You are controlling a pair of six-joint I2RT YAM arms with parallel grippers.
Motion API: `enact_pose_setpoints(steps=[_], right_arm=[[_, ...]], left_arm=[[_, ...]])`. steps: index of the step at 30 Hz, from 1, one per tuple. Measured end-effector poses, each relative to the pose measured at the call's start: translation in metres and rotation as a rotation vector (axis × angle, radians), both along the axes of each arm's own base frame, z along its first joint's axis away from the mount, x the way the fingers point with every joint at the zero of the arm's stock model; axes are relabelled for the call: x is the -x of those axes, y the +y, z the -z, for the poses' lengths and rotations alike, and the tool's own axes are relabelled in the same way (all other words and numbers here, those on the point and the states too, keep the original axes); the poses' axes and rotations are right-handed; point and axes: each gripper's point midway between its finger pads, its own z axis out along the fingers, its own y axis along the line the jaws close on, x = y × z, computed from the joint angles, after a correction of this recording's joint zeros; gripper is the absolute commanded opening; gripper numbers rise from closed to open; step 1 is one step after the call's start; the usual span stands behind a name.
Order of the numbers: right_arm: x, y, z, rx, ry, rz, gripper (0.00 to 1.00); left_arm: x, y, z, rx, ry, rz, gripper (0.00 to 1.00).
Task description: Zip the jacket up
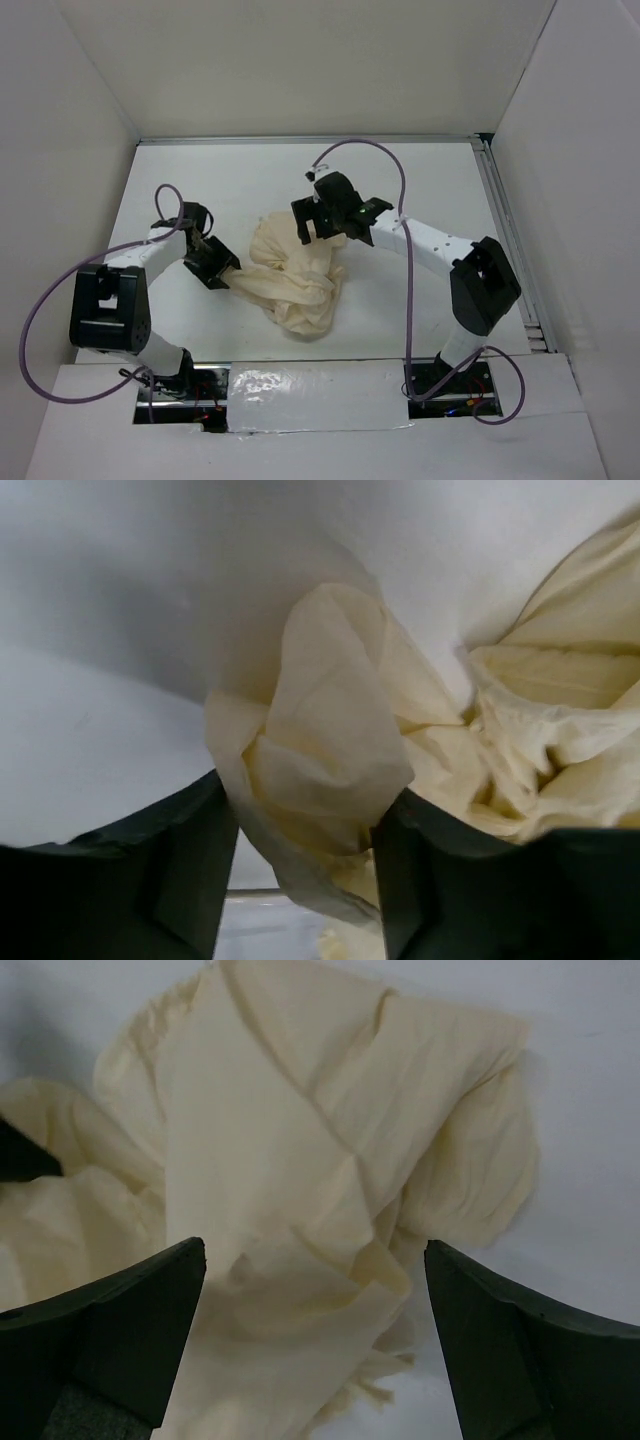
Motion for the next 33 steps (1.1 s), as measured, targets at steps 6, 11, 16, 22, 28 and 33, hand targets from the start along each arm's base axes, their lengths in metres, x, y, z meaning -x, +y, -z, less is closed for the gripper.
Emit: enact_pose_setpoints(steps=[6,11,16,22,28,33], right_arm=[[0.047,0.023,0.031,-0.044,0.137,-0.081,0.11],[0.047,0.01,0.035,-0.06,0.173,0.017,0.0],[0.045,-0.031,-0.049,-0.146,-0.01,0.231,0.0],[0.123,-0.073,-0.227,-0.515,-0.302,0.234,0.0],[0.202,-0.097,-0.335,-0.791,-0.375,0.104,0.0],[0.201,-0.112,-0.349,-0.782,-0.365,0.247,0.0]], left_arm=[[-0.003,-0.018,0.017,0.034,0.027,0.08,0.0],[-0.019,-0.02,-0.02,0.012,-0.074,0.086,0.0],[-0.04,-0.036,-0.16,-0.021,-0.517,0.139,0.0],[0.015,-0.038,-0.378,0.017,-1.174,0.187,0.0],[0.08,-0.021,-0.514,0.009,-1.566,0.207,0.0],[0.091,-0.019,-0.568,-0.024,-1.706,0.227,0.0]])
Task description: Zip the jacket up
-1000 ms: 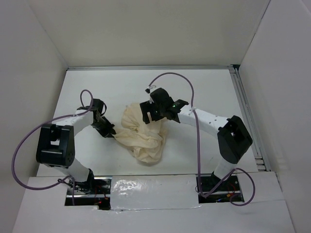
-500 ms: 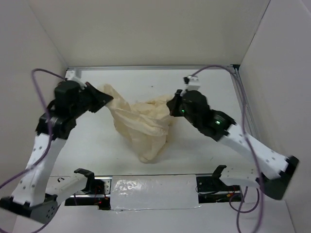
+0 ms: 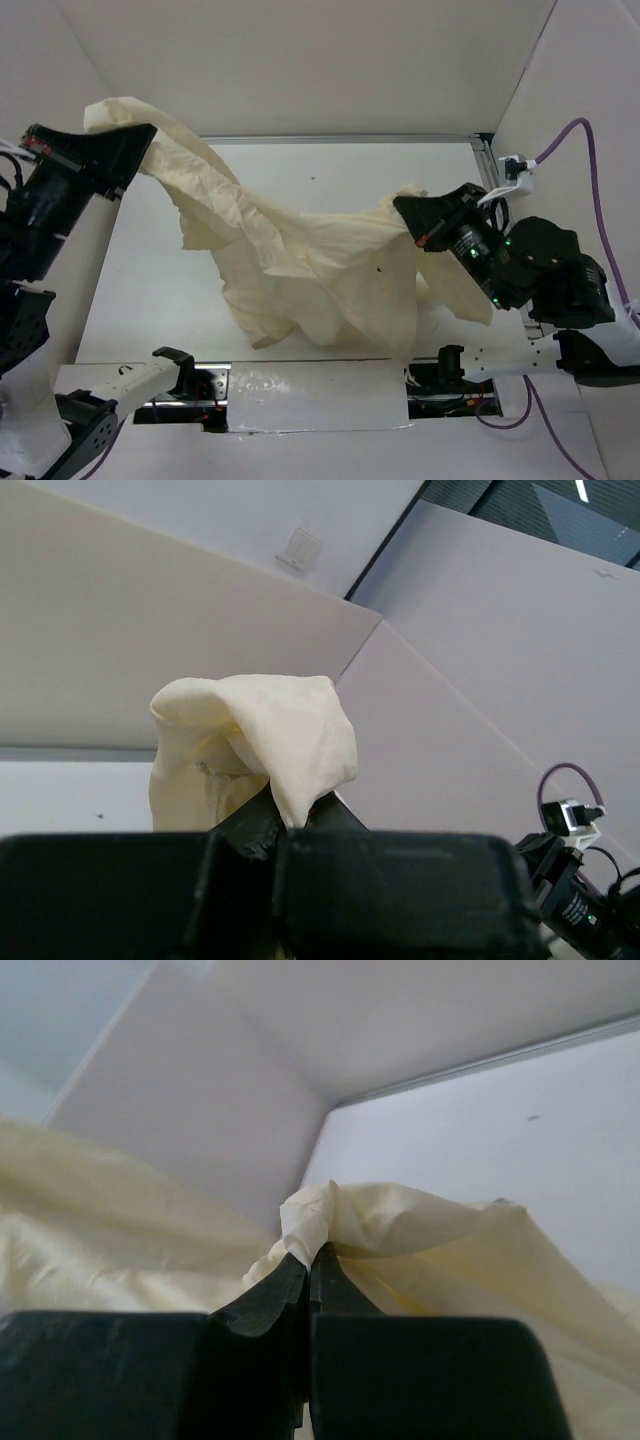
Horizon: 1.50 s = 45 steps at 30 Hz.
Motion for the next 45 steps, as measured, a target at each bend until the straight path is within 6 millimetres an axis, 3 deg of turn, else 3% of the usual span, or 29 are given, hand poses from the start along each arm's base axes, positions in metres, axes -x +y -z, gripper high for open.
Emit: enact_pose_setpoints(steps=[3,5,6,7,9,10,11,12,14,16,17,18,19,20,22,23,25,26,29,31,32,35,37,39,42,45], right_arm=[[-0.031,-0.018,0.013,0.012,0.08,0.215,0.0],[-0.05,-0.033,0.033,0.036,0.119,0.344,0.0],[-0.057,-0.04,0.047,0.063,0.138,0.4,0.0],[-0.063,-0.042,0.061,0.088,0.153,0.443,0.0],[-0.077,-0.049,0.092,0.156,0.191,0.523,0.0],[-0.087,-0.052,0.106,0.188,0.213,0.555,0.0],[-0.104,-0.057,0.126,0.232,0.253,0.593,0.0],[-0.123,-0.069,0.144,0.266,0.296,0.649,0.0],[-0.165,-0.086,0.182,0.293,0.401,0.692,0.0],[-0.208,-0.093,0.225,0.329,0.507,0.685,0.04],[-0.23,-0.095,0.251,0.352,0.565,0.672,0.17],[-0.249,-0.096,0.277,0.381,0.619,0.652,0.23],[-0.265,-0.097,0.299,0.41,0.662,0.633,0.31],[-0.278,-0.095,0.321,0.444,0.708,0.596,0.48],[-0.295,-0.086,0.35,0.476,0.759,0.522,0.65],[-0.298,-0.082,0.357,0.486,0.771,0.487,0.91],[-0.296,-0.075,0.359,0.493,0.772,0.428,0.94],[-0.296,-0.072,0.352,0.491,0.753,0.404,1.0],[-0.29,-0.066,0.321,0.47,0.669,0.367,1.0],[-0.275,-0.061,0.303,0.471,0.613,0.349,1.0],[-0.264,-0.055,0.296,0.474,0.587,0.329,1.0],[-0.223,-0.028,0.294,0.505,0.544,0.248,1.0],[-0.196,-0.011,0.309,0.537,0.55,0.187,1.0],[-0.169,0.003,0.334,0.577,0.586,0.125,1.0],[-0.135,0.007,0.374,0.63,0.668,0.077,1.0],[-0.113,0.001,0.404,0.652,0.75,0.074,1.0]], left_arm=[[-0.032,-0.005,-0.004,-0.02,0.016,-0.021,0.0],[-0.086,-0.017,0.01,-0.051,0.09,-0.039,0.0],[-0.103,-0.021,0.016,-0.06,0.113,-0.042,0.0],[-0.134,-0.03,0.032,-0.077,0.168,-0.045,0.0],[-0.202,-0.048,0.07,-0.111,0.274,-0.044,0.0],[-0.239,-0.058,0.099,-0.132,0.346,-0.044,0.0],[-0.273,-0.067,0.129,-0.151,0.412,-0.047,0.0],[-0.313,-0.077,0.172,-0.176,0.493,-0.05,0.0],[-0.37,-0.09,0.242,-0.211,0.609,-0.06,0.0],[-0.415,-0.096,0.318,-0.241,0.711,-0.071,0.23],[-0.428,-0.095,0.356,-0.253,0.766,-0.072,0.47],[-0.434,-0.093,0.385,-0.263,0.813,-0.064,0.95],[-0.436,-0.089,0.411,-0.272,0.858,-0.054,0.99],[-0.438,-0.084,0.433,-0.27,0.898,-0.044,0.99],[-0.434,-0.075,0.454,-0.276,0.946,-0.024,0.99],[-0.435,-0.069,0.457,-0.283,0.946,-0.023,0.99],[-0.437,-0.061,0.444,-0.318,0.898,-0.025,0.99],[-0.433,-0.06,0.435,-0.33,0.881,-0.026,0.99],[-0.401,-0.062,0.4,-0.372,0.848,-0.019,0.99],[-0.368,-0.059,0.381,-0.38,0.856,-0.028,0.99],[-0.338,-0.056,0.369,-0.384,0.859,-0.032,0.99],[-0.264,-0.036,0.366,-0.346,0.928,-0.075,0.99],[-0.218,-0.014,0.387,-0.298,1.031,-0.127,0.99],[-0.18,0.008,0.426,-0.263,1.164,-0.187,0.99],[-0.137,0.031,0.496,-0.257,1.394,-0.27,0.99],[-0.109,0.035,0.537,-0.276,1.581,-0.296,0.99]])
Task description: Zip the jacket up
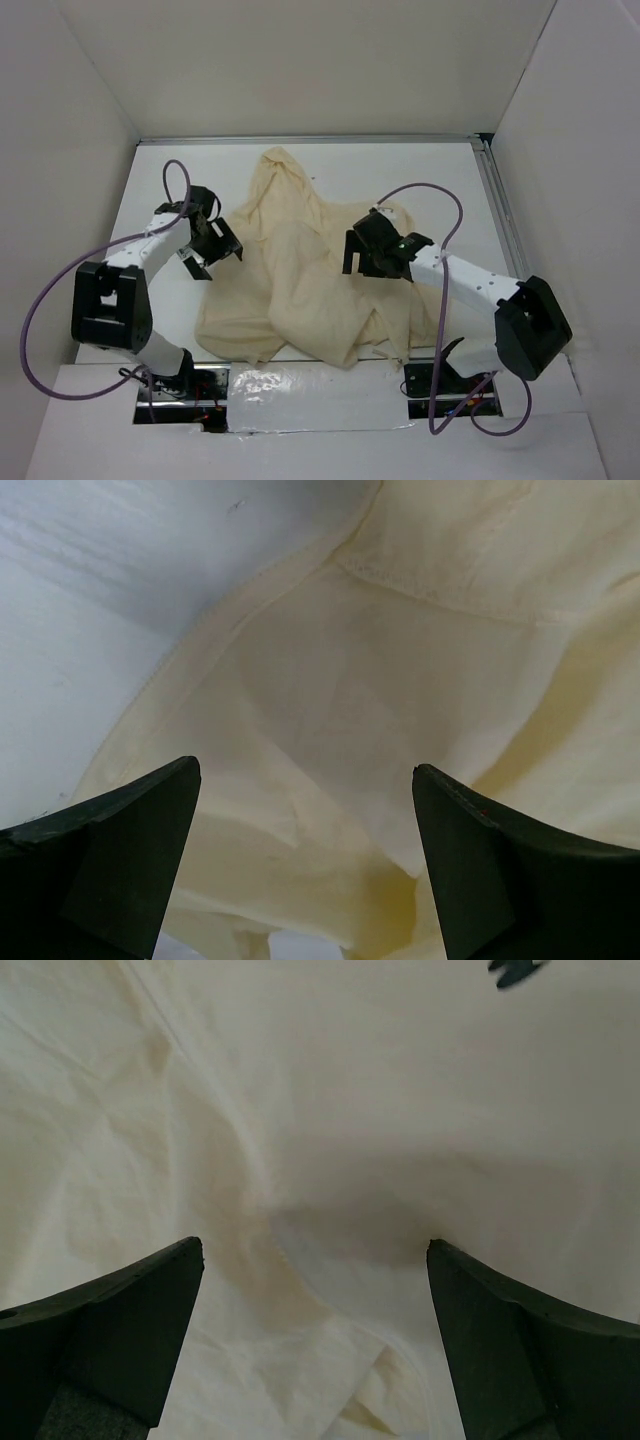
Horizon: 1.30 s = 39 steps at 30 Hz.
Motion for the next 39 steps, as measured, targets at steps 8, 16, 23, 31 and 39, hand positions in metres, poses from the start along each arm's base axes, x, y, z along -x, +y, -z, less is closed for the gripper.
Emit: enact_pose_setpoints(steps=[8,16,23,31,39], right_arm=[[-0.004,-0.01,0.051,0.066,0.143,0.103,0.99],[-0.097,-0.055,0.066,0.004,0.223,0.352,0.95],[-0.204,-0.096,0.048,-0.093,0.162,0.455,0.94],[-0.231,-0.102,-0.031,0.03,-0.071,0.295,0.97],[-0.063,0.097,-0.114,0.041,-0.296,-0.378,1.0]], left_arm=[[-0.034,-0.016,0.057,0.009,0.134,0.032,0.89],[-0.111,-0.035,0.059,0.022,0.178,0.066,0.86],[-0.24,-0.068,0.036,0.113,-0.12,0.198,0.99],[-0.264,-0.076,-0.006,0.158,-0.309,0.288,0.99],[-0.103,0.0,-0.079,0.186,-0.278,0.012,0.99]])
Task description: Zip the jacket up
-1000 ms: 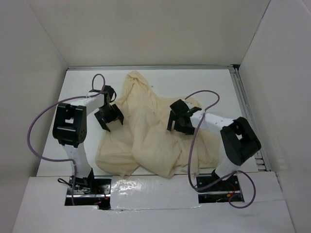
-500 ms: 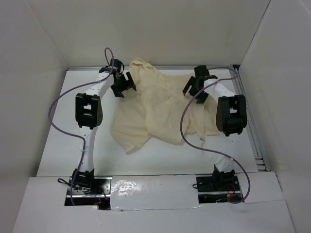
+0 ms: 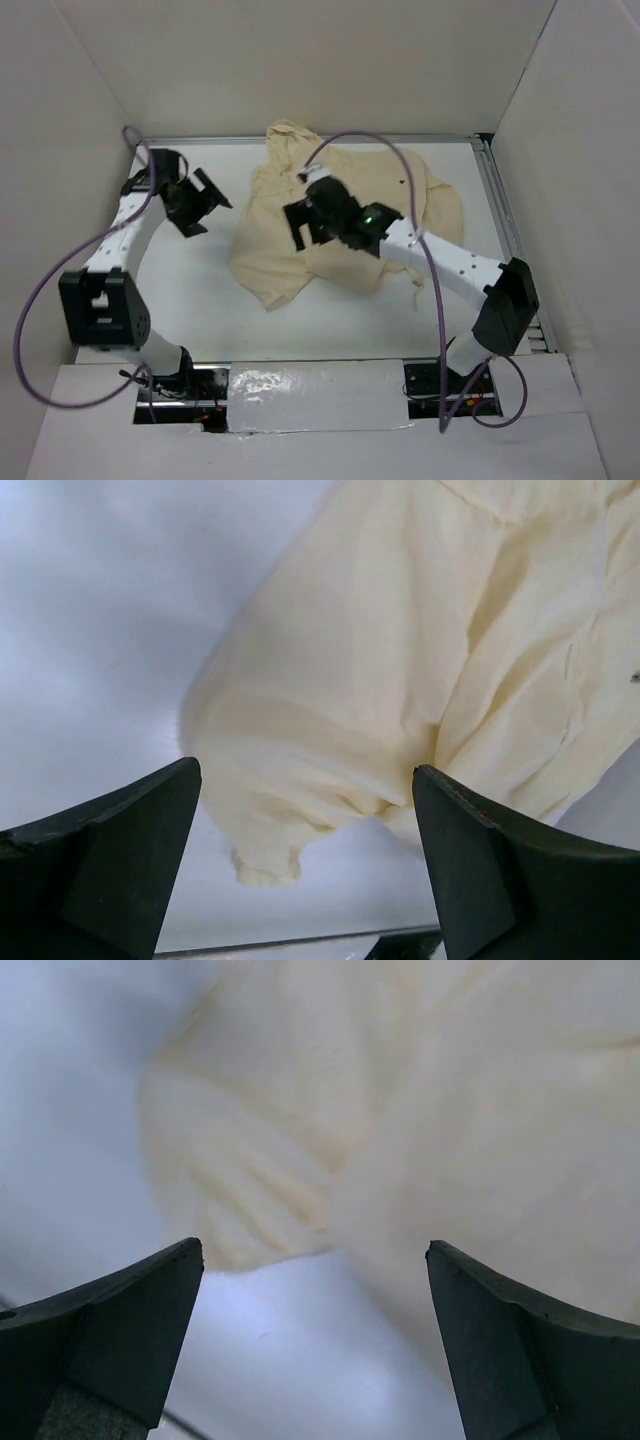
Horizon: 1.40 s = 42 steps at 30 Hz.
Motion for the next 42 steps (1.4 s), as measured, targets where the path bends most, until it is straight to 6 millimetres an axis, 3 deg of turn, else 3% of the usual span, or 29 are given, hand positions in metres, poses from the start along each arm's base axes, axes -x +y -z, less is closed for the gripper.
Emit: enact_pose_setpoints(steps=[3,6,9,13,14,16,17,20,23,25,26,29,31,33,35,37,38,40,42], right_arm=[[0.067,0.069,0.02,0.054,0.002,-0.244,0.98],[0.11,0.114,0.059,0.129,0.052,-0.399,0.95],[0.128,0.137,0.104,0.208,0.106,-0.457,0.94],[0.132,0.139,0.153,0.29,0.173,-0.451,0.82],[0.131,0.137,0.162,0.305,0.183,-0.436,0.74],[0.126,0.134,0.172,0.324,0.197,-0.408,0.21],[0.122,0.134,0.173,0.32,0.2,-0.39,0.0],[0.113,0.139,0.168,0.278,0.204,-0.338,0.0],[0.115,0.145,0.145,0.206,0.208,-0.33,0.0],[0.13,0.156,0.107,0.097,0.211,-0.376,0.0],[0.141,0.163,0.08,0.02,0.212,-0.417,0.0],[0.172,0.173,-0.029,-0.277,0.172,-0.526,0.0],[0.185,0.159,-0.104,-0.51,0.149,-0.567,0.0],[0.18,0.126,-0.156,-0.738,0.126,-0.572,0.0],[0.154,0.085,-0.158,-0.865,0.127,-0.475,0.0],[0.131,0.051,-0.125,-0.909,0.189,-0.32,0.0],[0.126,0.04,-0.096,-0.905,0.247,-0.244,0.0],[0.125,0.014,-0.025,-0.858,0.396,-0.068,0.0],[0.135,-0.022,0.049,-0.779,0.544,0.142,0.07]], left_arm=[[0.045,0.044,-0.002,0.014,0.014,-0.182,0.99],[0.081,0.071,0.02,0.026,0.098,-0.329,0.99],[0.102,0.067,0.037,0.059,0.169,-0.356,0.99],[0.11,0.066,0.034,0.101,0.16,-0.37,0.99],[0.11,0.068,0.031,0.106,0.146,-0.378,0.99],[0.11,0.071,0.026,0.113,0.125,-0.388,0.99],[0.11,0.072,0.024,0.115,0.118,-0.391,0.99],[0.109,0.07,0.022,0.128,0.111,-0.384,0.99],[0.108,0.068,0.022,0.138,0.107,-0.377,0.99],[0.106,0.067,0.022,0.147,0.096,-0.369,0.99],[0.106,0.066,0.022,0.153,0.092,-0.363,0.99],[0.105,0.062,0.022,0.171,0.083,-0.348,0.99],[0.103,0.06,0.02,0.18,0.071,-0.339,0.99],[0.103,0.059,0.016,0.183,0.056,-0.33,0.99],[0.101,0.057,0.013,0.179,0.035,-0.308,0.99],[0.099,0.053,0.011,0.178,0.019,-0.287,0.99],[0.099,0.05,0.01,0.176,0.015,-0.275,0.99],[0.098,0.042,0.011,0.166,0.013,-0.242,0.99],[0.096,0.028,0.01,0.157,0.016,-0.192,0.99]])
